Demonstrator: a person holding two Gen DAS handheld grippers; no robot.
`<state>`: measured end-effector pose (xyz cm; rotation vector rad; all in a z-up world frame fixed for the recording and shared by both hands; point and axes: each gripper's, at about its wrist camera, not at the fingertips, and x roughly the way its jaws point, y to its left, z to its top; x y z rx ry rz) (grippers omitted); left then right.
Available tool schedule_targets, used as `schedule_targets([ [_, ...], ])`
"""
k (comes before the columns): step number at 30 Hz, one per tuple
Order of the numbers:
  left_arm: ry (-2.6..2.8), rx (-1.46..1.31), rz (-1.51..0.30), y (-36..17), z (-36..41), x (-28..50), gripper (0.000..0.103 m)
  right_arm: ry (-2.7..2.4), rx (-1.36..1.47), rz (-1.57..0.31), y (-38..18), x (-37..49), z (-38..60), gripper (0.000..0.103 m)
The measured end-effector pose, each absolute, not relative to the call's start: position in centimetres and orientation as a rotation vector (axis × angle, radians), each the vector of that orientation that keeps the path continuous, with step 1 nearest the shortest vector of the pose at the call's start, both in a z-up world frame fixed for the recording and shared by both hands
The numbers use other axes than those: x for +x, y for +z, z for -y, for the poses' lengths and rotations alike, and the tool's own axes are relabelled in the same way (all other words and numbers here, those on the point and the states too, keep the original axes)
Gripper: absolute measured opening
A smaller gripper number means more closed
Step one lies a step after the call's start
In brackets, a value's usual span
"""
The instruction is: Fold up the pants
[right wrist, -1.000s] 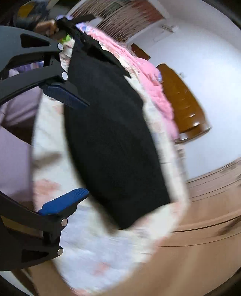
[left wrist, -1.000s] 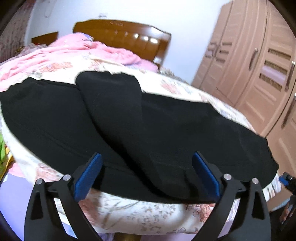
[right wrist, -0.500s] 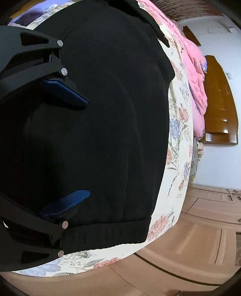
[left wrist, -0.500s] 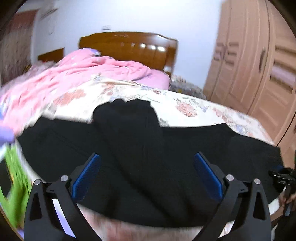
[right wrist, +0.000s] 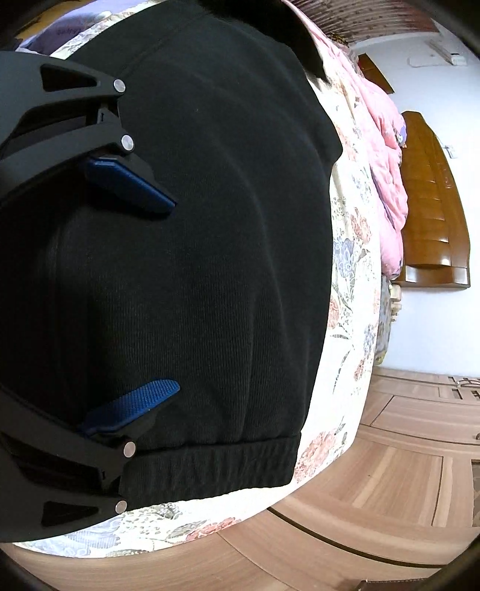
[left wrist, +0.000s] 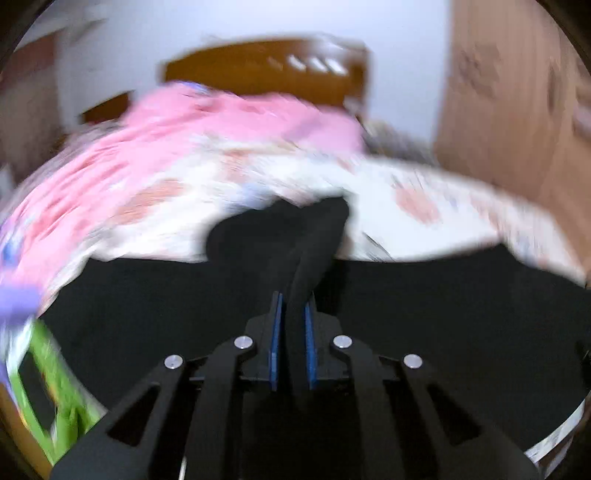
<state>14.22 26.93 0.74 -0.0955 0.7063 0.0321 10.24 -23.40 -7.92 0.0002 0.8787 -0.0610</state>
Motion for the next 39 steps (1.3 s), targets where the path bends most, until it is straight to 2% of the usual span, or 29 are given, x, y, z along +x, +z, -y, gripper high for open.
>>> schedule_targets([
  [1,0.036,-0.166,-0.684,0.8,-28.6,12.4,0.005,-0.064,0.001,-0.873,-7.9,10.2,23.4,0.089],
  [3,0.048,-0.339,-0.677,-1.1,-32.8,8.7,0.005,-0.069,-0.001,-0.866,-8.0,10.1,23.2,0.090],
  [6,0.064,-0.457,-0.788,-6.6,-36.1,7.1,0.007,-0.071,-0.002,-0.865,-7.9,10.1,23.1,0.091],
  [9,0.045,-0.512,-0.742,-8.3,-36.9,5.6,0.012,-0.067,-0.001,-0.873,-7.8,10.1,23.1,0.091],
  [10,0.052,-0.499,-0.725,-7.9,-36.8,5.3,0.018,-0.065,0.000,-0.873,-7.8,10.1,23.1,0.091],
  [11,0.100,-0.473,-0.708,-7.3,-36.6,4.8,0.046,-0.063,0.000,-0.872,-7.8,10.1,23.1,0.091],
  [13,0.262,-0.359,-0.677,-5.4,-35.4,3.7,0.084,-0.065,0.000,-0.867,-7.8,10.0,23.1,0.091],
  [15,0.284,-0.211,-0.589,-3.1,-32.9,2.7,0.090,-0.069,-0.003,-0.864,-7.8,10.0,23.0,0.091],
  [16,0.267,-0.125,-0.562,-2.1,-31.5,2.3,0.099,-0.069,-0.002,-0.865,-7.9,10.1,22.9,0.092],
  [17,0.243,-0.012,-0.550,-1.2,-29.6,2.6,0.101,-0.069,-0.002,-0.865,-7.9,10.1,22.9,0.093],
  [20,0.126,0.262,-0.636,-1.2,-24.8,6.3,0.101,-0.070,-0.003,-0.866,-7.9,10.1,22.8,0.093],
  [24,0.031,0.619,-0.777,-4.8,-20.2,12.2,0.098,-0.058,0.000,-0.867,-7.9,10.0,22.9,0.094],
  [26,-0.008,0.658,-0.842,-6.3,-20.1,14.5,0.074,-0.057,0.000,-0.867,-7.8,10.0,22.9,0.094],
  [27,-0.046,0.617,-0.862,-6.4,-20.6,15.3,0.068,-0.057,0.000,-0.866,-7.9,10.0,22.9,0.094],
  [28,-0.082,0.555,-0.869,-6.1,-21.1,15.6,0.037,-0.059,-0.001,-0.864,-7.9,10.0,22.9,0.094],
  [29,-0.107,0.451,-0.897,-5.8,-22.2,16.1,0.030,-0.059,-0.002,-0.864,-7.9,10.0,22.9,0.094],
  [31,-0.134,0.255,-0.839,-4.3,-24.6,15.5,0.021,-0.057,-0.002,-0.863,-7.9,10.0,22.9,0.094],
  [36,-0.139,-0.486,-0.539,-1.3,-38.4,9.2,0.018,-0.055,-0.004,-0.864,-7.9,10.1,23.0,0.094],
  [39,-0.069,-0.753,-0.465,-2.8,-45.9,6.5,0.020,-0.057,-0.004,-0.863,-7.9,10.1,23.0,0.094],
])
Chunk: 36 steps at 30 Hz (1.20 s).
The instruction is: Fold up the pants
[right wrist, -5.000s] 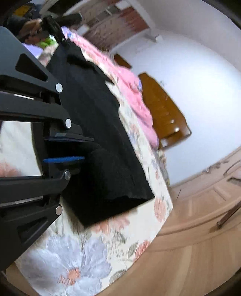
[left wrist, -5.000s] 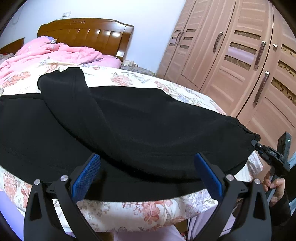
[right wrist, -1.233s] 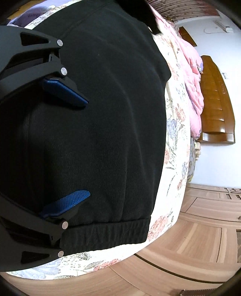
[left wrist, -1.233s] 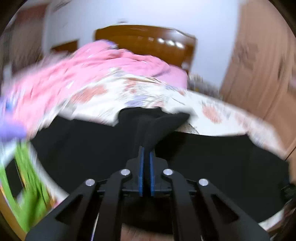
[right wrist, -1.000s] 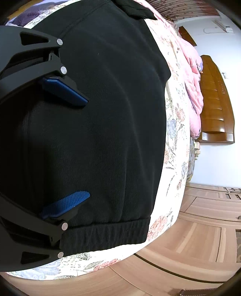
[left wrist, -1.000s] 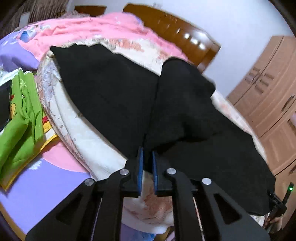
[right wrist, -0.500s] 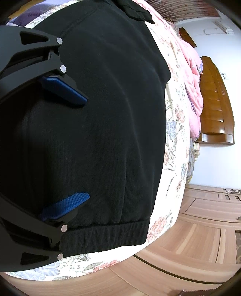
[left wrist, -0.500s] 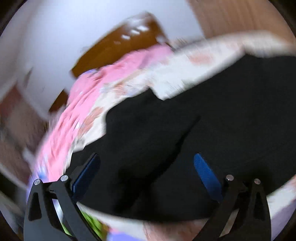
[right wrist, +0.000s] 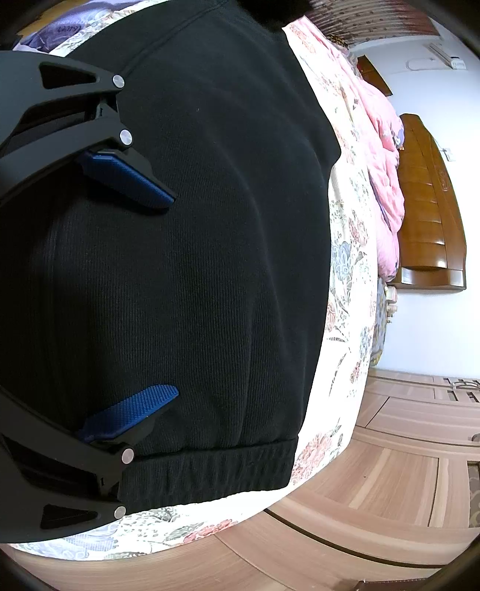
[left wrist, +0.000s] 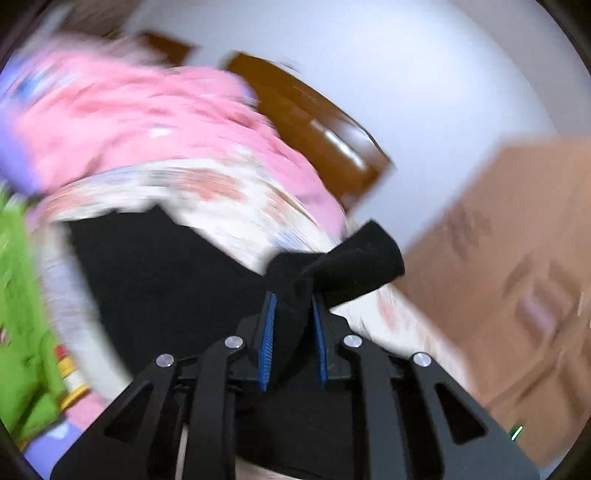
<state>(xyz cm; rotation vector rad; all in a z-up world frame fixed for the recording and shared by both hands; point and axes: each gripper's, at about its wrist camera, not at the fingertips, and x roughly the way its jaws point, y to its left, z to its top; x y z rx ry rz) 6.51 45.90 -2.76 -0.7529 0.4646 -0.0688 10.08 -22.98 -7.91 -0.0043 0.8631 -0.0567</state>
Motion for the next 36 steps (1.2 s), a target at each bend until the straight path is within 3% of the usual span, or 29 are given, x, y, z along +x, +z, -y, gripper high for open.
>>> schedule_targets([
  [1,-0.015,-0.840,-0.456,-3.9,-48.6,5.7,0.025,-0.057,-0.004,-0.863,-7.9,10.1,23.0,0.094],
  [3,0.062,-0.927,-0.497,-5.7,-51.7,5.3,0.051,-0.057,-0.003,-0.862,-7.9,10.1,23.0,0.094],
  [4,0.064,-0.937,-0.532,-6.4,-52.7,5.4,0.069,-0.058,-0.003,-0.863,-7.9,10.1,23.0,0.094],
  [5,0.058,-0.932,-0.551,-6.6,-53.3,6.1,0.074,-0.058,-0.003,-0.864,-7.9,10.1,23.0,0.094],
  [15,-0.002,-0.956,-0.481,-6.0,-51.8,2.7,0.077,-0.061,-0.002,-0.867,-7.9,10.2,22.9,0.094],
  [21,-0.040,-0.868,-0.517,-4.5,-47.6,5.0,0.072,-0.062,-0.001,-0.867,-7.8,10.3,22.9,0.094],
  [27,0.074,-0.878,-0.579,-6.6,-46.9,5.9,0.070,-0.054,-0.001,-0.864,-7.8,10.2,22.9,0.094],
  [28,0.072,-0.886,-0.572,-6.8,-46.9,5.6,0.063,-0.053,-0.002,-0.863,-7.8,10.2,22.9,0.094],
  [30,0.033,-0.896,-0.592,-7.2,-46.9,5.8,0.036,-0.055,-0.003,-0.862,-7.9,10.2,22.9,0.094],
  [31,0.013,-0.901,-0.602,-7.7,-47.2,6.4,0.013,-0.056,-0.003,-0.861,-7.9,10.2,22.8,0.094],
  [36,-0.003,-0.857,-0.572,-7.5,-47.0,6.1,0.007,-0.056,-0.003,-0.861,-7.9,10.2,22.8,0.094],
])
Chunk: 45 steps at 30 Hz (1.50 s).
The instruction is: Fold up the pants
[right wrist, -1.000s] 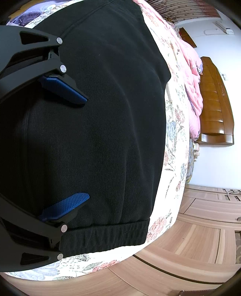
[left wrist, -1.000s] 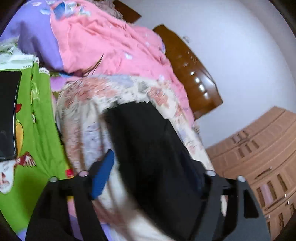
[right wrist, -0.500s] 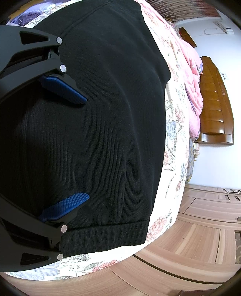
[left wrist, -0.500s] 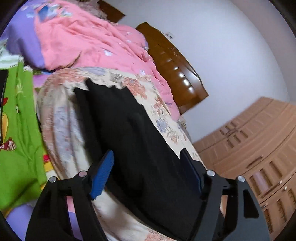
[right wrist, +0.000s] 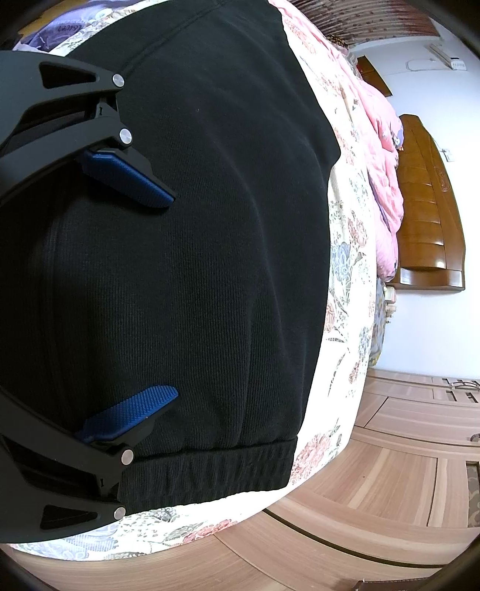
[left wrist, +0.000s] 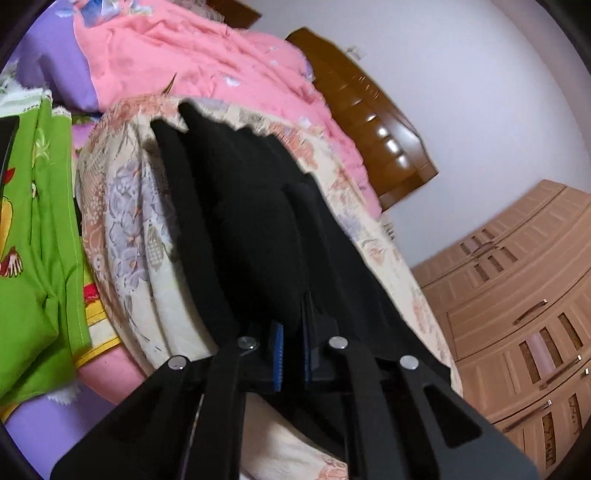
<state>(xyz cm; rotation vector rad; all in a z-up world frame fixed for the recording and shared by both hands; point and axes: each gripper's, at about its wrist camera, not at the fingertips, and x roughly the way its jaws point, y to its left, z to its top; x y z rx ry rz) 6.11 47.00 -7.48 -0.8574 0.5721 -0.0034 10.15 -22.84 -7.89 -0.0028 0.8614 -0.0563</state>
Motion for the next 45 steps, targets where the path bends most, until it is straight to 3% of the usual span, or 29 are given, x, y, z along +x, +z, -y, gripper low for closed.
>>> schedule_targets([
  [4,0.016,-0.776,-0.514,-5.2,-45.5,4.4,0.007,-0.057,-0.004,-0.860,-7.9,10.1,22.8,0.095],
  [10,0.044,-0.794,-0.621,-9.3,-46.9,5.4,0.012,-0.051,-0.002,-0.859,-7.9,10.0,22.9,0.095],
  [12,0.052,-0.778,-0.611,-8.5,-46.8,4.8,0.027,-0.050,-0.002,-0.859,-7.9,10.1,22.9,0.095],
  [14,0.182,-0.670,-0.603,-6.3,-45.7,3.6,0.081,-0.053,-0.003,-0.858,-7.9,10.1,23.0,0.095],
  [15,0.260,-0.586,-0.549,-4.5,-44.3,2.4,0.086,-0.055,-0.004,-0.857,-7.9,10.1,22.9,0.095],
  [17,0.174,-0.472,-0.470,-1.8,-41.1,1.2,0.089,-0.058,-0.005,-0.856,-7.9,10.0,22.9,0.095],
  [20,0.002,-0.372,-0.553,-1.3,-36.4,2.8,0.089,-0.059,-0.006,-0.855,-7.9,10.0,22.8,0.096],
  [26,-0.121,-0.185,-0.791,-6.3,-29.6,7.1,0.088,-0.044,-0.007,-0.853,-7.9,9.9,22.8,0.096],
  [29,-0.050,0.056,-0.767,-8.1,-27.1,5.3,0.089,-0.037,-0.008,-0.852,-7.9,9.9,22.8,0.096],
  [32,-0.074,0.016,-0.813,-7.8,-28.0,5.4,0.089,-0.035,-0.010,-0.855,-7.9,9.8,22.7,0.096],
  [35,0.009,0.076,-0.838,-5.5,-26.4,5.6,0.088,-0.026,-0.016,-0.875,-7.5,9.5,22.6,0.095],
  [37,-0.093,0.085,-0.738,-2.1,-23.9,4.7,0.090,-0.028,0.003,-0.883,-6.8,9.2,22.7,0.095],
  [41,-0.302,0.115,-0.669,2.2,-15.7,7.2,0.101,-0.024,0.015,-0.889,-5.5,11.0,22.1,0.095],
  [45,-0.440,0.201,-0.743,1.2,-4.7,14.1,0.101,-0.004,-0.129,-0.905,-4.6,14.7,19.4,0.095],
])
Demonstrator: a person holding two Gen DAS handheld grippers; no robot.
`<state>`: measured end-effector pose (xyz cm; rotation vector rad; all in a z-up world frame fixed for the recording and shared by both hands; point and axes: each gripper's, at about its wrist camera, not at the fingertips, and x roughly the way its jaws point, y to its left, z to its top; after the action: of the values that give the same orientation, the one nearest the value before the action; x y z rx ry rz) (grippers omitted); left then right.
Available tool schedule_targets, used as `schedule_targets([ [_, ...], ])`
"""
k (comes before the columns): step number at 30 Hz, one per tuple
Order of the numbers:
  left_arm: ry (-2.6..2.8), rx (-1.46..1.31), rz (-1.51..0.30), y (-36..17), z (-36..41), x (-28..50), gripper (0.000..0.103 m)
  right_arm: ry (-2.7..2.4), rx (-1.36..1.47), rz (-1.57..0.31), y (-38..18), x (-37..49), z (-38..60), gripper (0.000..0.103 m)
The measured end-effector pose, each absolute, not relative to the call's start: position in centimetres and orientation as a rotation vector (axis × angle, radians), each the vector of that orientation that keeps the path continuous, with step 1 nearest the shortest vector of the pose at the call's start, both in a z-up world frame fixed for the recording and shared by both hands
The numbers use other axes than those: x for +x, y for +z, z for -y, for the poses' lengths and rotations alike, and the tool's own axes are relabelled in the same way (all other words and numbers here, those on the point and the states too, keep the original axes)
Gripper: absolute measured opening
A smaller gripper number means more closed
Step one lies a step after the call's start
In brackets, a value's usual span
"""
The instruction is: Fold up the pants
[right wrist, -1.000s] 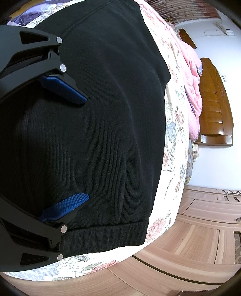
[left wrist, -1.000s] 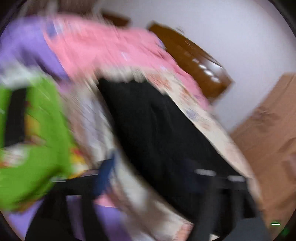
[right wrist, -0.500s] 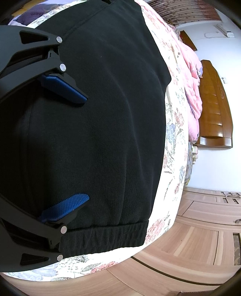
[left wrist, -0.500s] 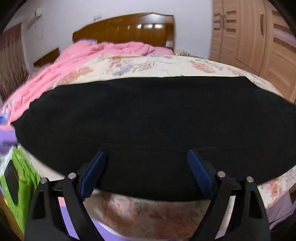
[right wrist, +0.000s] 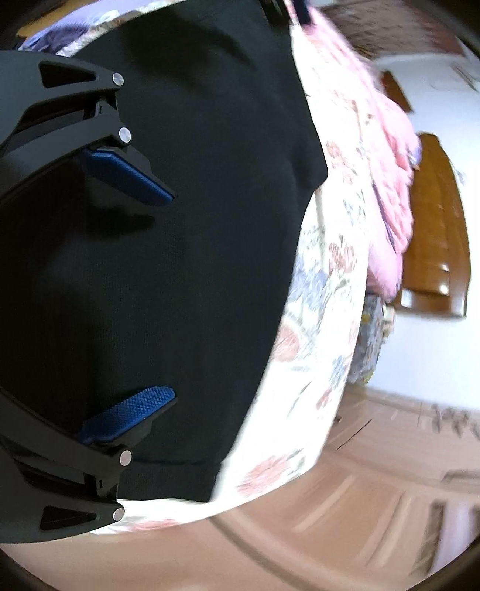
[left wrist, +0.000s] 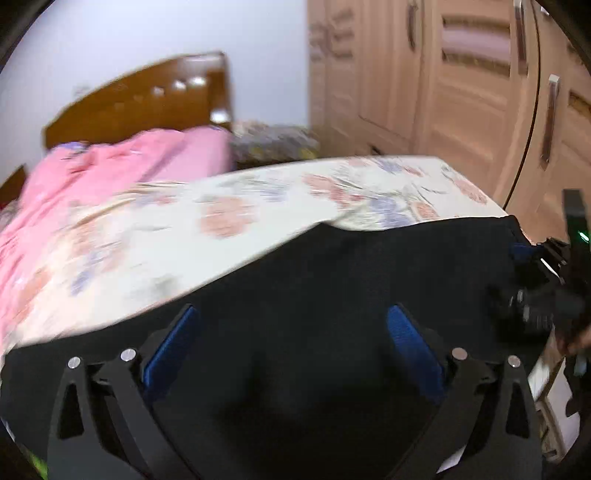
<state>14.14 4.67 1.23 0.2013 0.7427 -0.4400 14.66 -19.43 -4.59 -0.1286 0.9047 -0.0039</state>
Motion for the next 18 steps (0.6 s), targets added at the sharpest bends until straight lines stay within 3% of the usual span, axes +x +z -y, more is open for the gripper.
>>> schedule_targets([
  [5,-0.455,0.207,-0.827,-3.4,2.0,20.5,0.101,-0.022,-0.186,-1.032,-6.8,17.6,20.6,0.096],
  [7,-0.425,0.202,-0.866,-5.8,1.9,22.4,0.102,0.049,-0.068,-1.017,-7.3,16.9,23.2,0.096],
  [15,-0.397,0.192,-0.858,-6.7,1.7,23.5,0.102,0.052,-0.156,-0.890,-6.0,13.6,22.9,0.097],
  [18,-0.384,0.211,-0.859,-6.5,1.9,23.3,0.102,0.098,-0.072,-0.881,-6.5,12.3,23.9,0.098],
])
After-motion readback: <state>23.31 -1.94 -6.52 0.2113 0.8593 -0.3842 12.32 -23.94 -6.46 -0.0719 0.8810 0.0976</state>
